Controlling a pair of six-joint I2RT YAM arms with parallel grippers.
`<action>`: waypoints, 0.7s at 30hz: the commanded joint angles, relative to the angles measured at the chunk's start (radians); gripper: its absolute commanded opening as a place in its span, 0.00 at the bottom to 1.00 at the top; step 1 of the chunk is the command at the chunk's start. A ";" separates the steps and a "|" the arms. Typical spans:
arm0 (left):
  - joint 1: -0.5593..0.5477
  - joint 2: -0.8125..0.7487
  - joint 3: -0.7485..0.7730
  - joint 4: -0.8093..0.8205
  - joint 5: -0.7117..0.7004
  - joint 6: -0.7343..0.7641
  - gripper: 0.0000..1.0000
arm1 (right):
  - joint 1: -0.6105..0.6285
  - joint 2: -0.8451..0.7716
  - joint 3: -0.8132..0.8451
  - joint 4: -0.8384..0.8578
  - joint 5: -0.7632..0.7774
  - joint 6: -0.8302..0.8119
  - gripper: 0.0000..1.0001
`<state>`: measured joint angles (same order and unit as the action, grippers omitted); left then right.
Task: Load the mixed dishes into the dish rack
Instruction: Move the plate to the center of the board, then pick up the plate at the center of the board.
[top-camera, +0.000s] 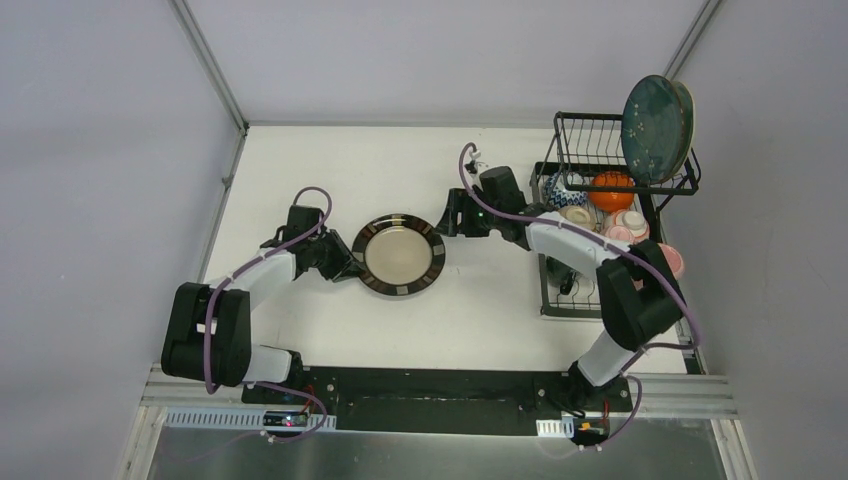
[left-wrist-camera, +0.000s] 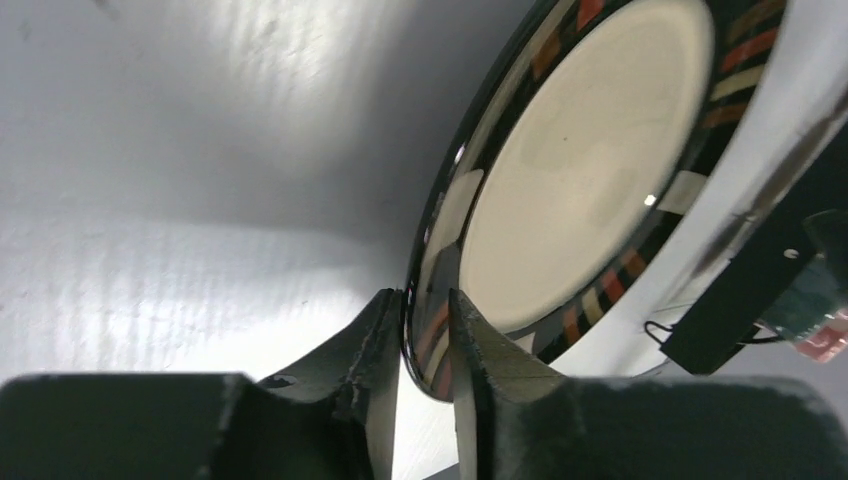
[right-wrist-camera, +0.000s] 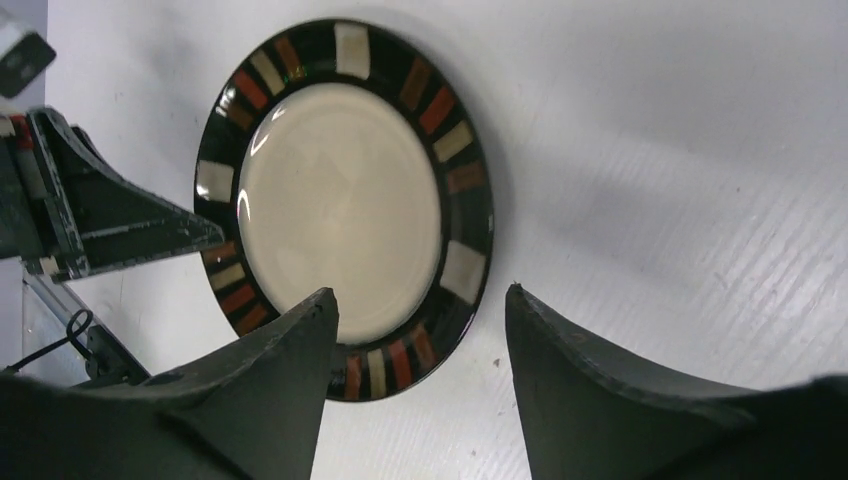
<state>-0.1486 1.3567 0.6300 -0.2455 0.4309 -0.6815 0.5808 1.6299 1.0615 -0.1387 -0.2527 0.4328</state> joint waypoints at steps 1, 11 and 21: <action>0.012 -0.032 -0.012 -0.037 -0.036 0.031 0.28 | -0.047 0.062 0.076 0.057 -0.085 0.001 0.63; 0.013 -0.020 -0.012 0.000 -0.006 0.024 0.41 | -0.107 0.210 0.123 0.094 -0.222 0.005 0.55; 0.013 0.012 0.003 0.014 -0.004 0.033 0.30 | -0.112 0.330 0.162 0.133 -0.347 0.033 0.55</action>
<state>-0.1486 1.3628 0.6128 -0.2684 0.4248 -0.6643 0.4683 1.9446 1.1782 -0.0780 -0.5198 0.4469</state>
